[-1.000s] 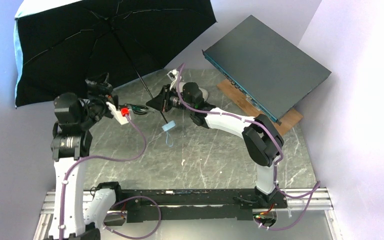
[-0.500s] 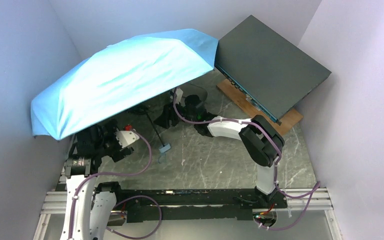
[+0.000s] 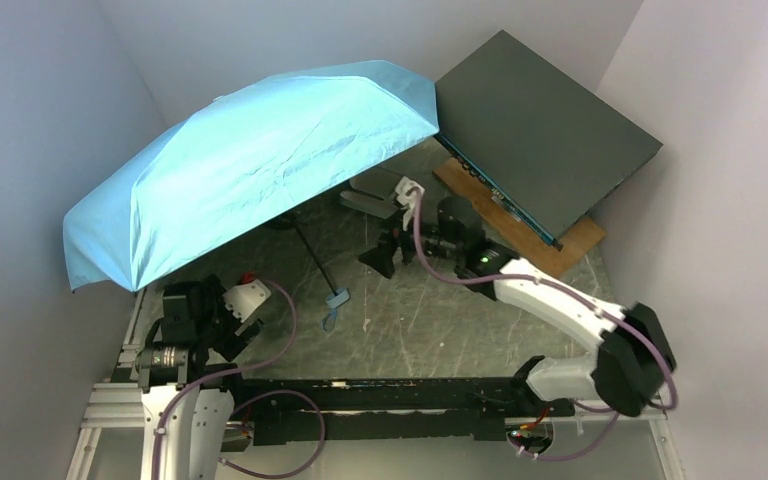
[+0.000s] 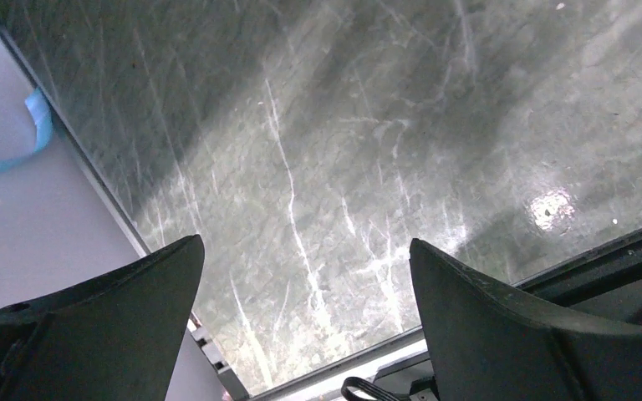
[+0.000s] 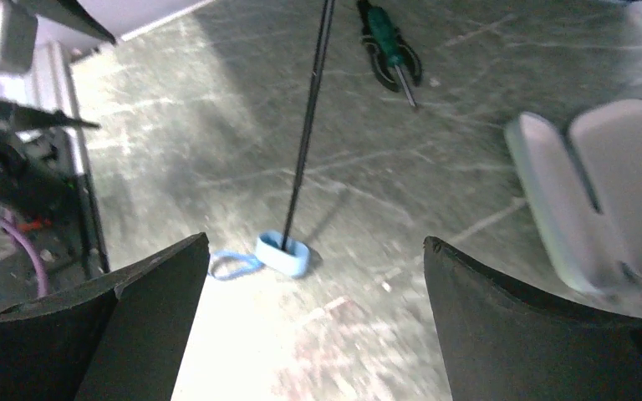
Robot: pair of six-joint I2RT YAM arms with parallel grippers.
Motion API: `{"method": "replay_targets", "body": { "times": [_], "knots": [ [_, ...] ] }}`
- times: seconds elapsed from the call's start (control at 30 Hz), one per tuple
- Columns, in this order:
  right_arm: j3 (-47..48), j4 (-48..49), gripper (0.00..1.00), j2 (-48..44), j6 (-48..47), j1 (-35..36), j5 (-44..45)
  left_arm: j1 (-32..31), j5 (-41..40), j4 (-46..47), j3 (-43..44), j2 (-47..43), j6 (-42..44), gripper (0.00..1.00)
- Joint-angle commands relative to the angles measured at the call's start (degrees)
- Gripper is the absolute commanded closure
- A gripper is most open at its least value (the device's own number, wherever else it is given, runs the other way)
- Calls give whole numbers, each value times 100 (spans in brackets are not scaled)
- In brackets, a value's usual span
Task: Open the umbrella
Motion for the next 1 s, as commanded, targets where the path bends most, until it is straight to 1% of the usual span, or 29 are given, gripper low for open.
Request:
{"method": "replay_targets", "body": {
  "times": [0.0,0.1,0.27,0.33,0.4,0.47,0.53,0.57,0.6,0.73,0.83,0.97],
  "knots": [
    [-367,-1304,0,-1083,-1125,-157,486,4,-463,288,-43,-121,-459,1],
    [-506,-2098,0,-1829,-1463,-327,950,4,-460,737,98,144,-691,1],
    [-838,-2993,0,-3150,-1813,-678,1704,4,-704,1459,467,1039,-1282,1],
    [-949,-3315,0,-3643,-1978,-697,2033,2,-727,1681,454,1147,-1373,1],
    [-1074,-3581,0,-4111,-2098,-748,2301,4,-771,1880,335,1071,-1384,1],
    [-1174,-3884,0,-4515,-2256,-1042,2287,4,-854,1944,185,905,-1326,1],
    [-1298,-4156,0,-4925,-2410,-1329,2470,4,-956,1963,0,637,-1178,1],
    [-1377,-4299,0,-5169,-2532,-1374,2480,4,-960,1970,-132,466,-1078,1],
    [-1459,-4424,0,-5394,-2641,-1415,2481,-2,-1179,1983,-252,195,-995,1],
    [-1738,-4708,0,-6333,-3124,-1659,2526,2,-1376,1755,-588,-691,-889,1],
    [-1850,-4886,0,-6662,-3403,-1782,2825,4,-1572,1629,-687,-1295,-952,1],
    [-1997,-4912,0,-6916,-3650,-1906,2968,-1,-1786,1497,-763,-1813,-855,1]
  ]
}}
